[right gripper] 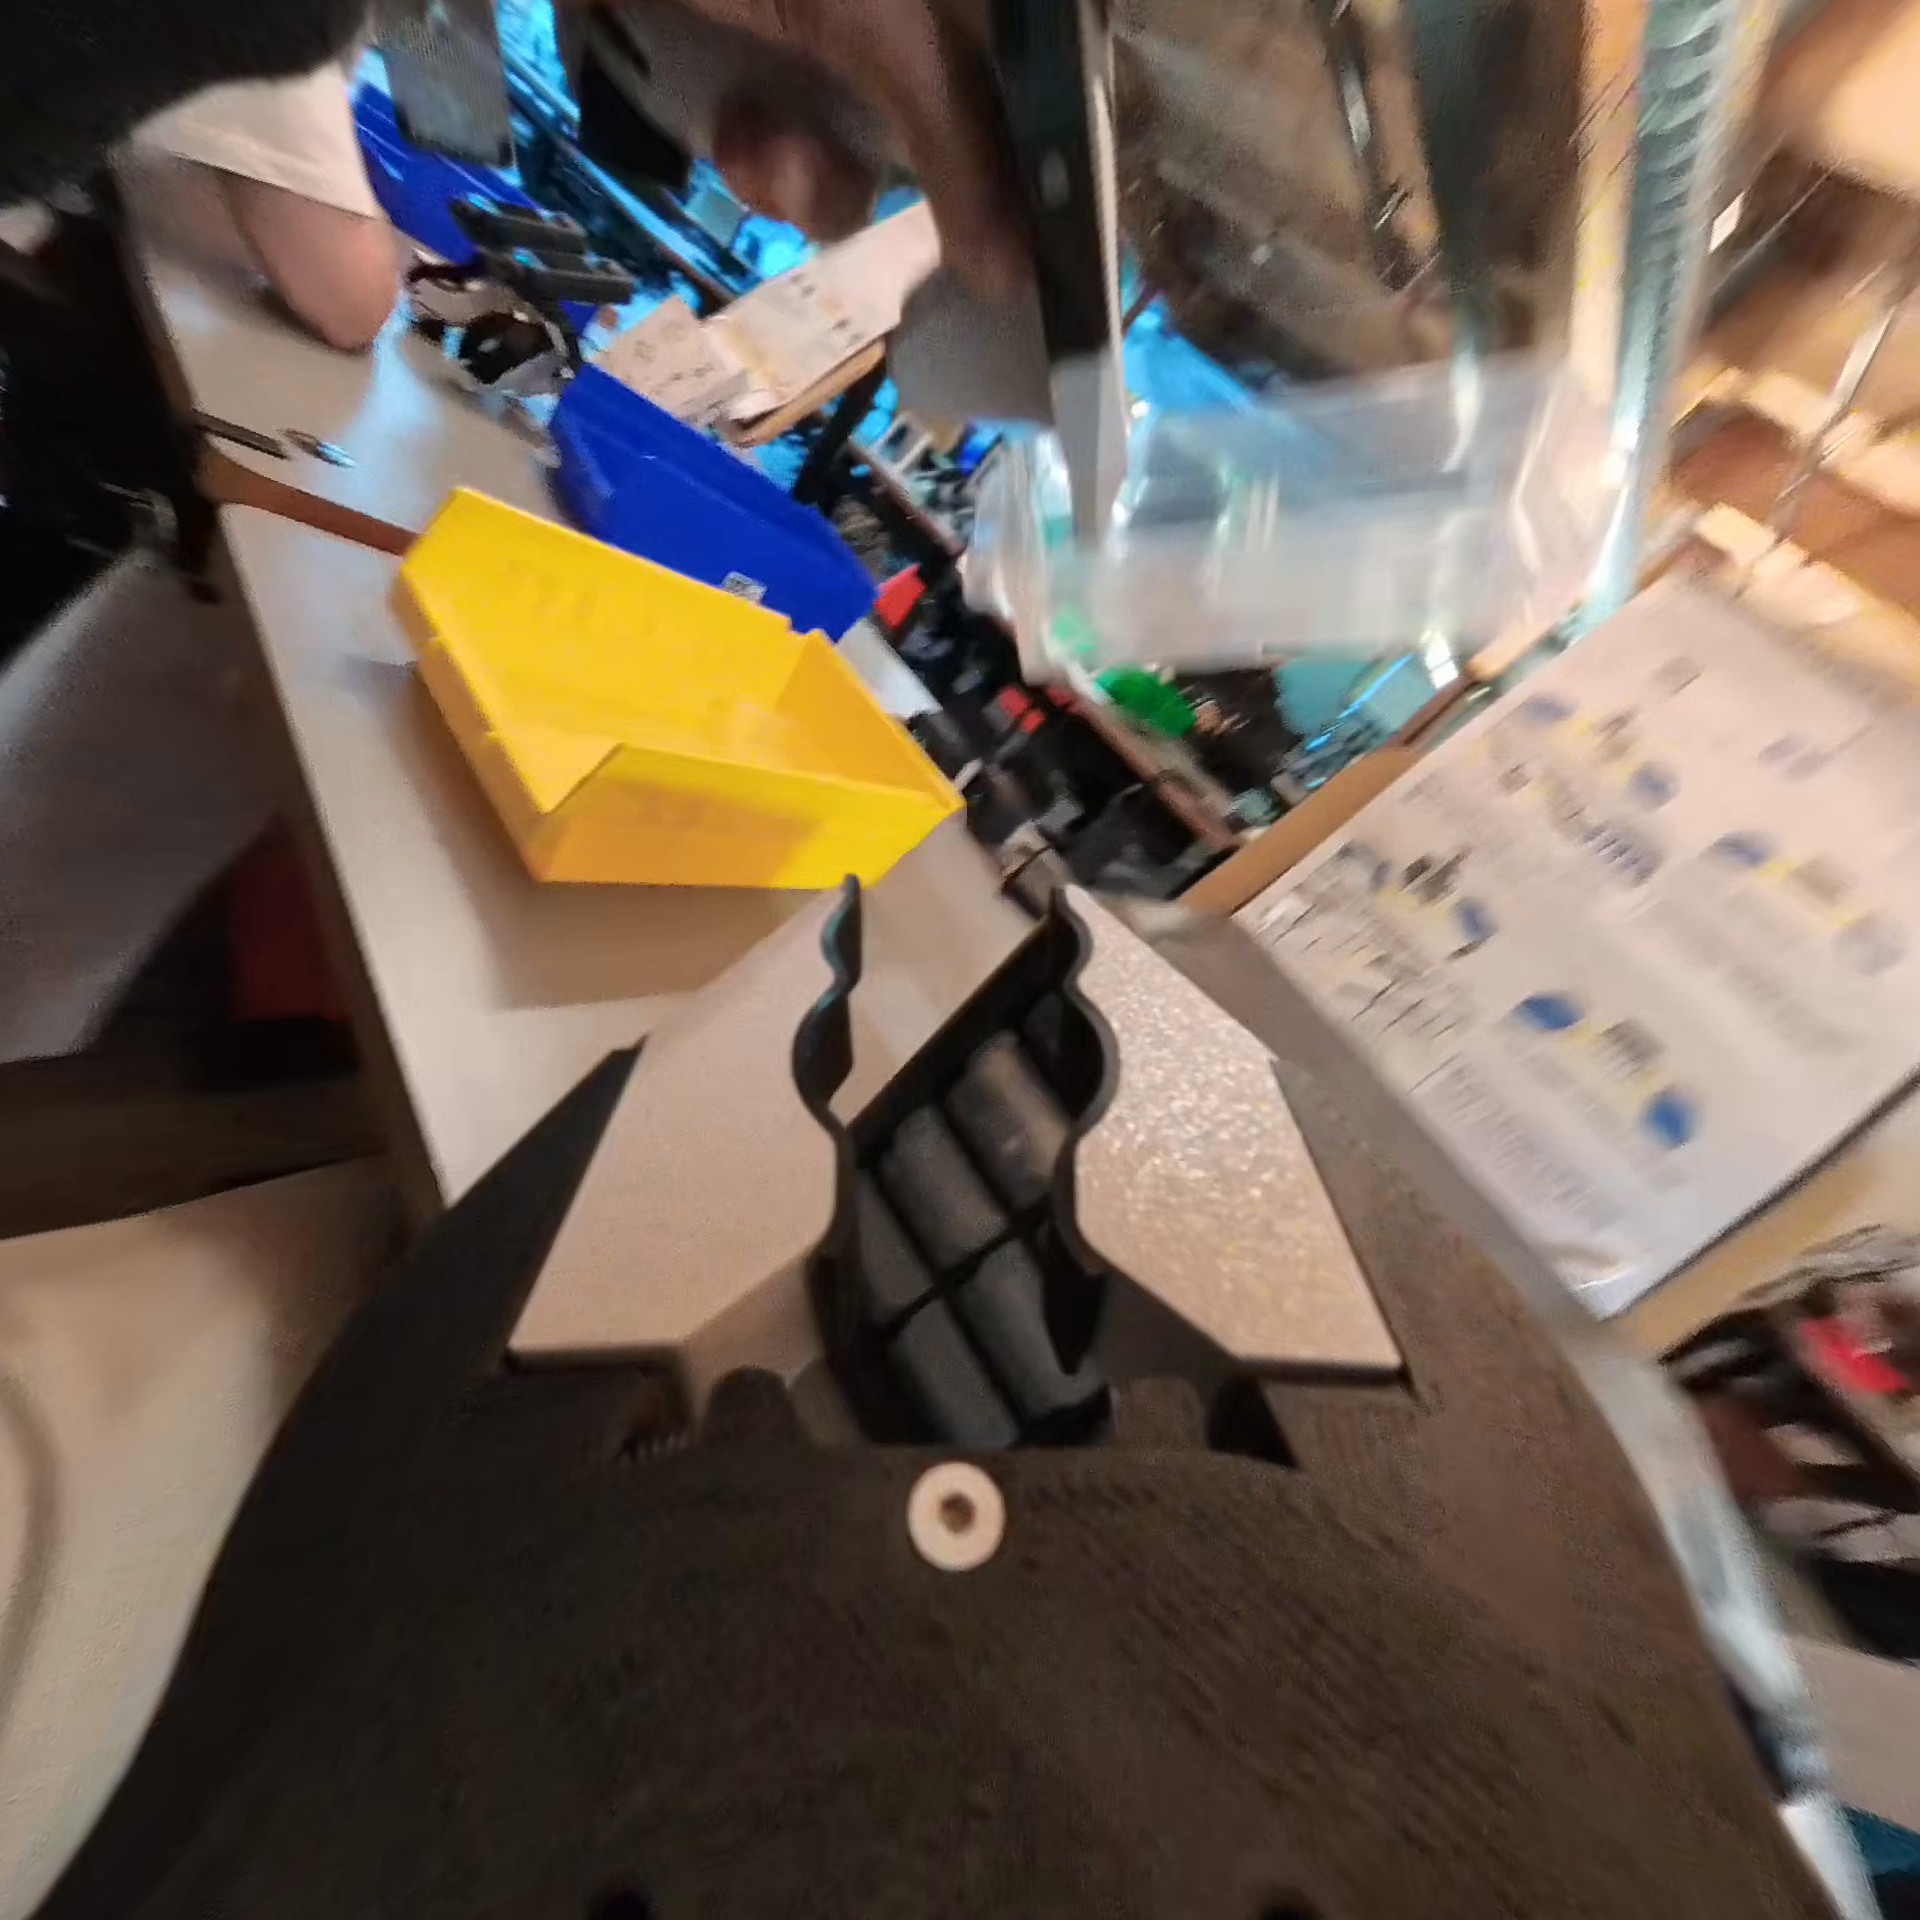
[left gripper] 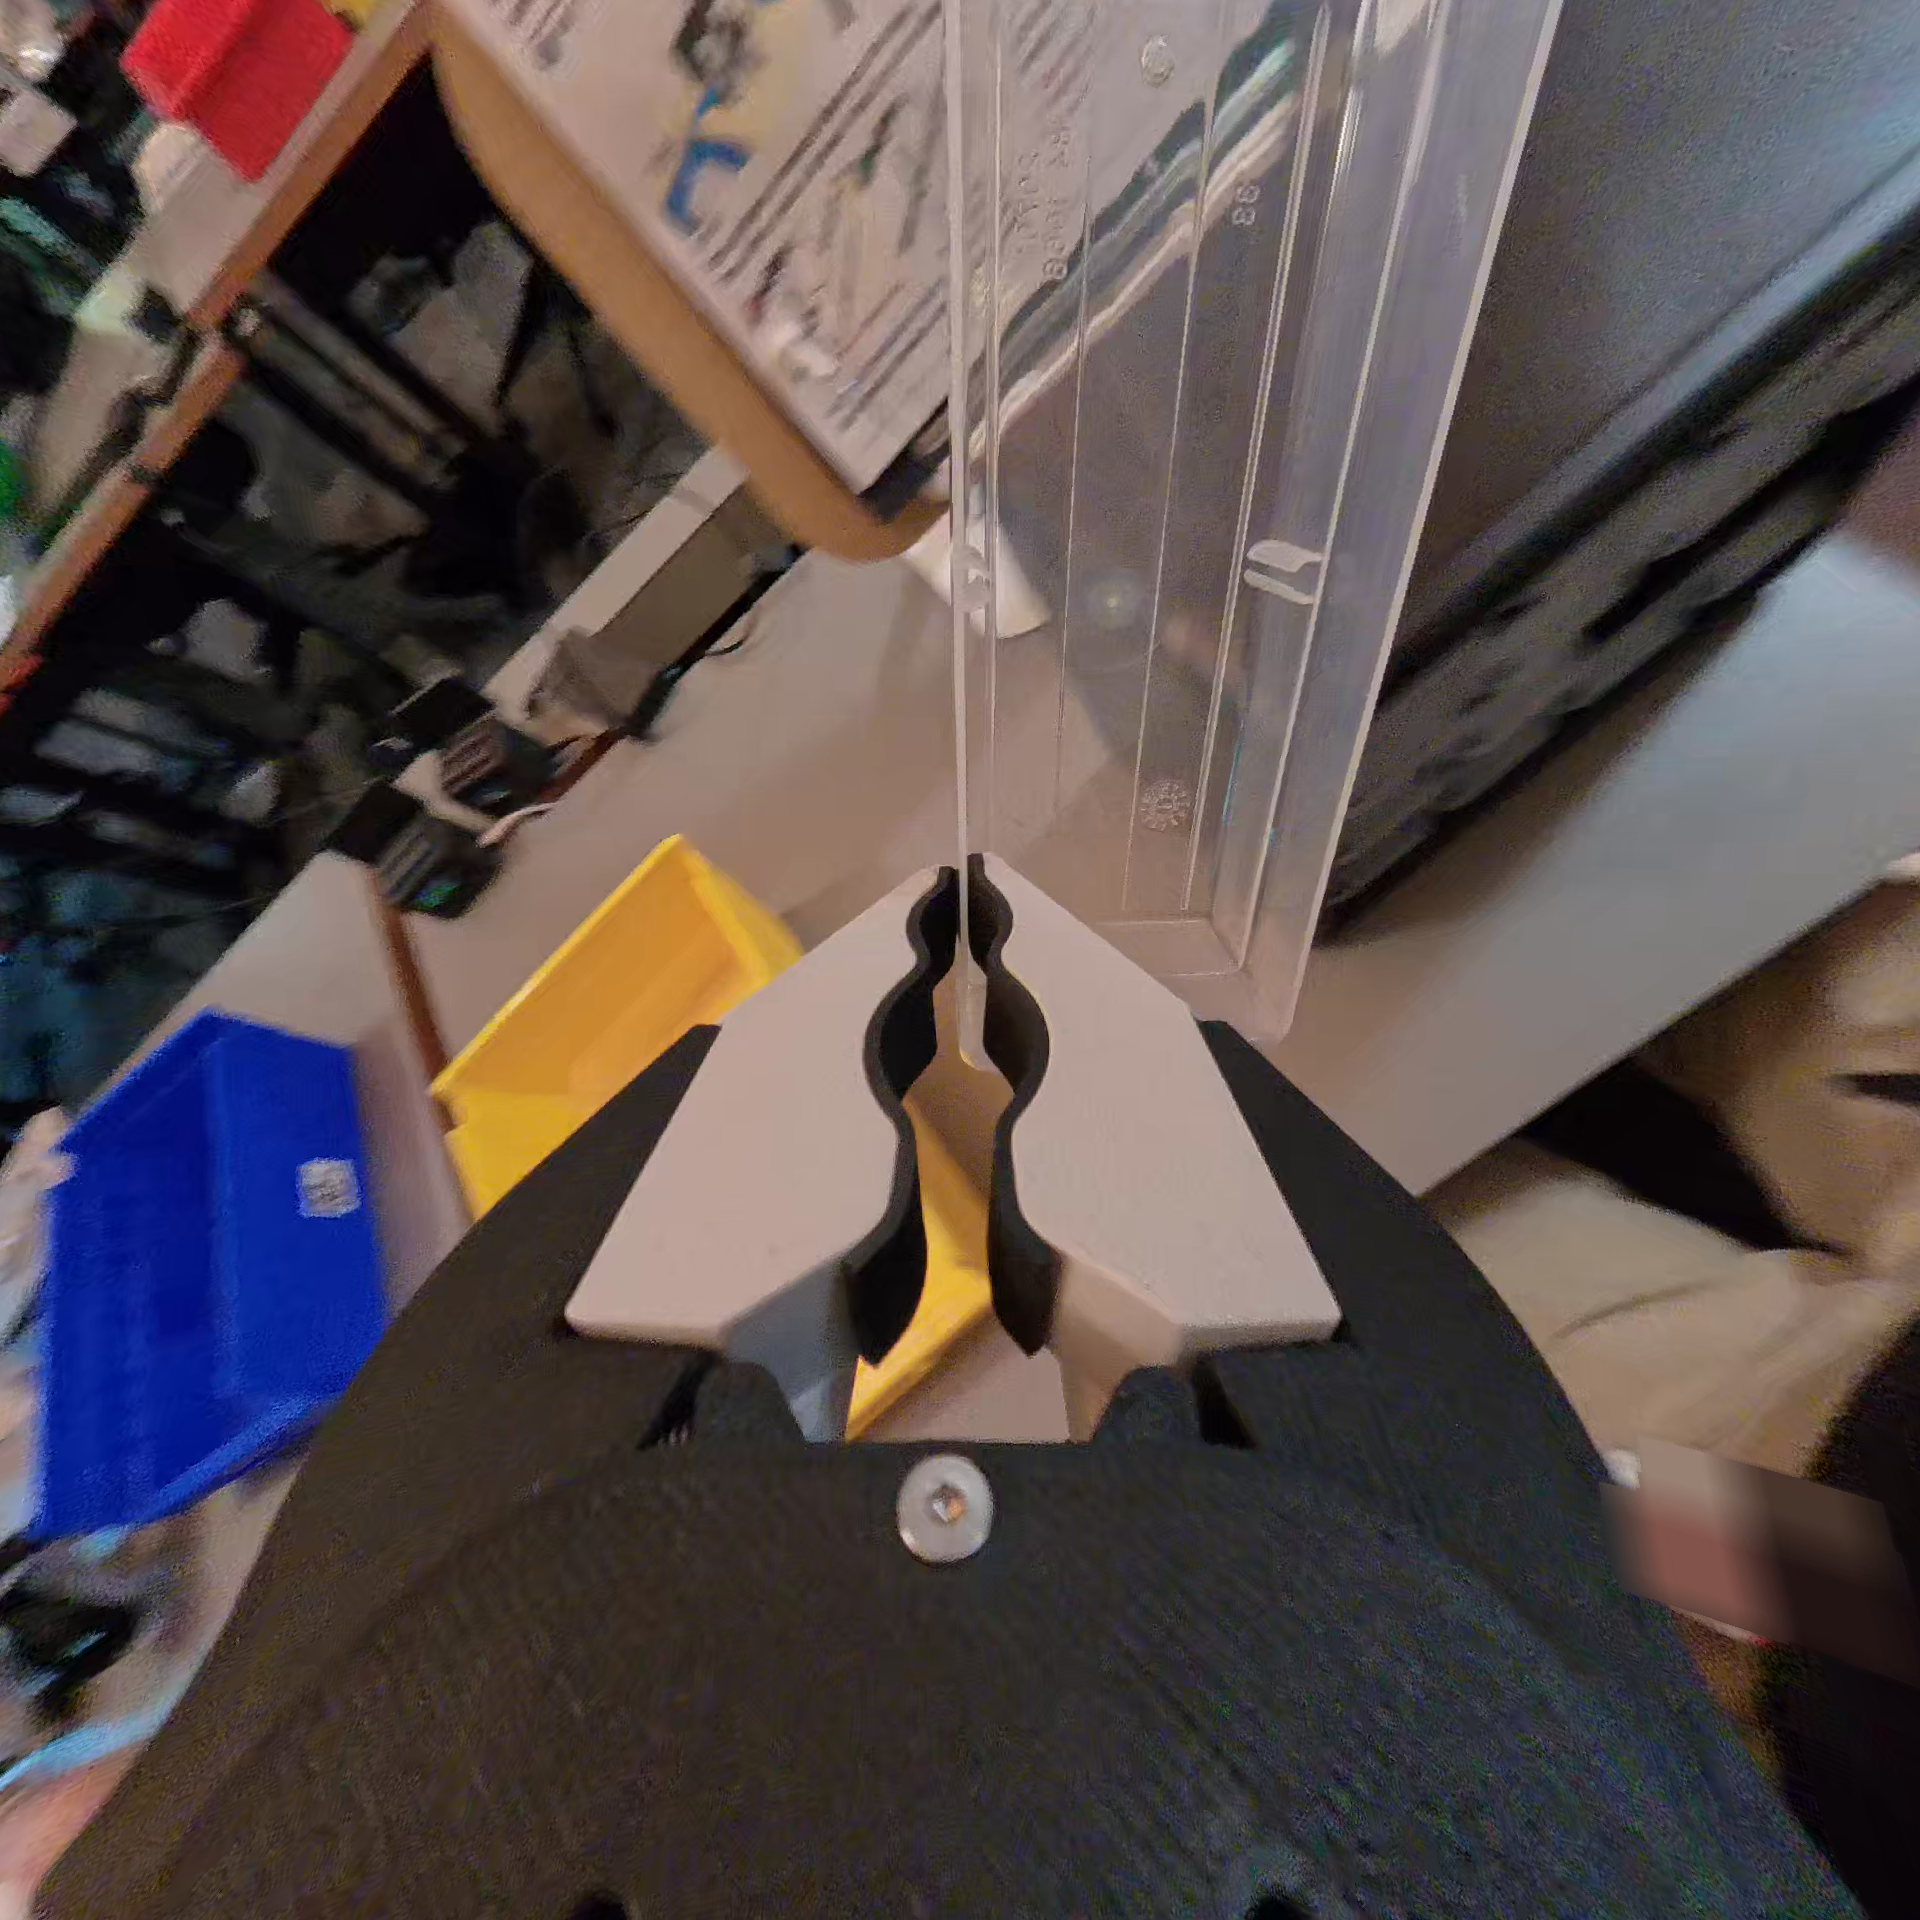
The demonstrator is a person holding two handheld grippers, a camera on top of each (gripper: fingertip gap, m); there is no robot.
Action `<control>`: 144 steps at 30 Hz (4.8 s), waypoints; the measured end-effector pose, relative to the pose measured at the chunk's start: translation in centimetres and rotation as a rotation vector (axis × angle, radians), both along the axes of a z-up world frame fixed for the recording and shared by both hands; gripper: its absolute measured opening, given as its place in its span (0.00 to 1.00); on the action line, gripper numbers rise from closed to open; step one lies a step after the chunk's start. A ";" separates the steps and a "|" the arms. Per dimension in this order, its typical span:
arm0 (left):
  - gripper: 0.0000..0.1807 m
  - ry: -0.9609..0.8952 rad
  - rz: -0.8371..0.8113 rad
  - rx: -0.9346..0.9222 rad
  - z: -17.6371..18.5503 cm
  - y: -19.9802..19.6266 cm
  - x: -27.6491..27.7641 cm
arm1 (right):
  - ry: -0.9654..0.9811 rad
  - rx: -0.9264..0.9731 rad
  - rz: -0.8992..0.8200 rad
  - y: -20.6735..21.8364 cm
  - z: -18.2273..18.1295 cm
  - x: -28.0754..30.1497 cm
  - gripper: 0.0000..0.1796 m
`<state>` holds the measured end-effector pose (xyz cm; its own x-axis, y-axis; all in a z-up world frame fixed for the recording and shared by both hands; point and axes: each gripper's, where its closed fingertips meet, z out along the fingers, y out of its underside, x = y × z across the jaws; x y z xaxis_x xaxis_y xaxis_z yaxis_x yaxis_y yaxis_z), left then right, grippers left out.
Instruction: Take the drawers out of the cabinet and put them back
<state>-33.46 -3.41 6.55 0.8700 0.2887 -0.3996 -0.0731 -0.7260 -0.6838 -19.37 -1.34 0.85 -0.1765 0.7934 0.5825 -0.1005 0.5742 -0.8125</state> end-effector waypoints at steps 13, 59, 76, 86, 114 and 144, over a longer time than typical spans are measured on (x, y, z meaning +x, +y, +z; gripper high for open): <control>0.00 -0.214 -0.127 0.146 -4.7 5.7 11.1 | 0.059 0.567 -0.419 1.1 0.0 -0.8 0.22; 0.44 -0.538 -0.205 0.708 -18.7 6.6 5.0 | -0.688 -0.066 0.476 5.9 -10.9 9.3 0.08; 0.41 -0.503 -0.210 0.657 -20.1 6.7 4.7 | -0.737 -0.050 0.424 7.9 -12.3 9.2 0.09; 0.42 -0.475 -0.220 0.605 -20.8 6.9 5.1 | -0.686 -0.056 0.418 8.5 -12.2 8.6 0.09; 0.42 -0.485 -0.212 0.578 -21.4 7.1 5.1 | -0.580 0.019 0.112 13.0 -14.2 5.3 0.25; 0.37 -0.450 0.131 0.500 -23.8 4.5 -0.3 | -0.682 -0.073 0.175 11.0 -15.1 5.8 0.00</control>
